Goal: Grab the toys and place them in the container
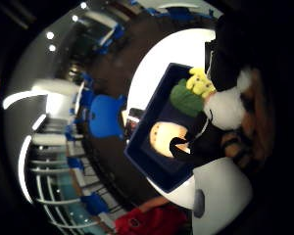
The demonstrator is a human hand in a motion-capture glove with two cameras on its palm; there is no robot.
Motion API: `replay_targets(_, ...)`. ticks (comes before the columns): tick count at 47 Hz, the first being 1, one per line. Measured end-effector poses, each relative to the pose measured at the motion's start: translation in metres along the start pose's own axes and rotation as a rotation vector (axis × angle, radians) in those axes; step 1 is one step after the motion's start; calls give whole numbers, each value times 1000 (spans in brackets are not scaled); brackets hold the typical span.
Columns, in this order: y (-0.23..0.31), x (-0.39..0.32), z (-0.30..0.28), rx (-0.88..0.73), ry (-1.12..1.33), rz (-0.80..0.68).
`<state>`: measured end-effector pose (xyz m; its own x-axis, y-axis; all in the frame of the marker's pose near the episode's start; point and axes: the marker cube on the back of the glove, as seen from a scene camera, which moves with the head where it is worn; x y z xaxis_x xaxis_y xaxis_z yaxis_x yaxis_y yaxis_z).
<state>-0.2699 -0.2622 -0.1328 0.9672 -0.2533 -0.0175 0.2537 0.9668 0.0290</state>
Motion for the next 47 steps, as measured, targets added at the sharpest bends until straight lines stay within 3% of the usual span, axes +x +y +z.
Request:
replay_targets(16, 18, -81, 29, 11, -26, -152)
replay_targets(27, 31, -72, 52, -294, 61, -223)
replay_targets(35, 32, -67, 46, -244, 40, -175)
replay_targets(39, 34, -50, 43, -231, 129, -256)
replay_targets(47, 44, -43, 45, -203, 128, -237)
